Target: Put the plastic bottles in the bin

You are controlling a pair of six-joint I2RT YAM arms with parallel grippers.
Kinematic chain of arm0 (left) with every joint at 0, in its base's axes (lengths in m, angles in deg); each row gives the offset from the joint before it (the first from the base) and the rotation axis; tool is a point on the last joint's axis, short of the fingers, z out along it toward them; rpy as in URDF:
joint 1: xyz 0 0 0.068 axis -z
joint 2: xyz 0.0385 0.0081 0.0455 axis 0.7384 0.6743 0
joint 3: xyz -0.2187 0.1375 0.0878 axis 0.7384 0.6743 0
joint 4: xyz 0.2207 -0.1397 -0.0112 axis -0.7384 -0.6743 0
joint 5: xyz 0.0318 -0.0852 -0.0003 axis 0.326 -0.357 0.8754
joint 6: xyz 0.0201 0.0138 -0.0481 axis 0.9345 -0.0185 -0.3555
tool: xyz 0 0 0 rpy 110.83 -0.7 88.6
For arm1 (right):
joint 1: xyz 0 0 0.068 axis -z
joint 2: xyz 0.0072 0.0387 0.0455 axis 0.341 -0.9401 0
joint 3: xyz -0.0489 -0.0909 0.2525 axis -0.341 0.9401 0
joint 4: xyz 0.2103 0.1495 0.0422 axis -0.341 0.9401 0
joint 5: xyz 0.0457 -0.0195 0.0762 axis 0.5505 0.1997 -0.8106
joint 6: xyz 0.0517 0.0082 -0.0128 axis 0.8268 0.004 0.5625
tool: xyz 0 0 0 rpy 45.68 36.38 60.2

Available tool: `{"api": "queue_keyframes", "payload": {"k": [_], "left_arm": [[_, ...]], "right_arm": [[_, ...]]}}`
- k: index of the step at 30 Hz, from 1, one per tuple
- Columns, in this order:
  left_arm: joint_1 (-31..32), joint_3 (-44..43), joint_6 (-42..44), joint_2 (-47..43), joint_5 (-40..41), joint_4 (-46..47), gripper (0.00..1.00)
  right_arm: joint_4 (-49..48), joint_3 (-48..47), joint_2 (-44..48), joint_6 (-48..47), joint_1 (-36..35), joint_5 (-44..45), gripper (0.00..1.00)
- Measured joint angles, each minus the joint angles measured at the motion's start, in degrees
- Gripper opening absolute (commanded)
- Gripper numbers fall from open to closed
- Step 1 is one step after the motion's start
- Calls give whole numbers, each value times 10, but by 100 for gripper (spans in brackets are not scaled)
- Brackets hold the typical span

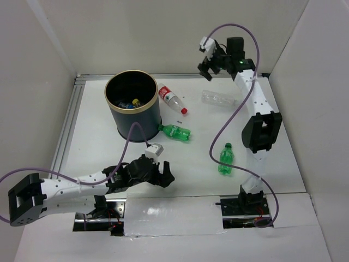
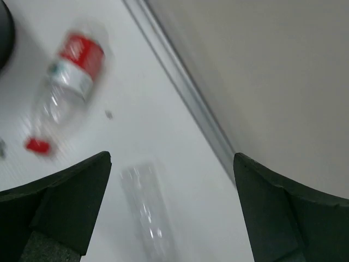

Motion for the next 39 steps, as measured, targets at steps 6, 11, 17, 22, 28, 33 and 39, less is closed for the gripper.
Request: {"api": "queue_keyframes", "payload": {"k": [6,11,17,22,28,33,39], "left_arm": [[0,5,-8,-2,2,-5,99],[0,5,-8,17,2,-4,99],[0,5,-8,48,-7,-4,99],[0,4,-8,54,-11,-5,99],[0,-6,-8,54,-11,-17,99],[0,-14,-9,53,-6,-27,99],[0,-9,-16,6,6,-40,99]], "right_arm": [[103,25,-36,-113,61,61,100],[122,62,-45,-183,73,70,100],[132,58,-95,-240,82,68,100],[137,57,-152,-260,82,77,100],[116,52,-193,-254,80,106,94],[130,36,-203,-276,80,111,45],[190,42,-175,-284,78,55,27]]}}
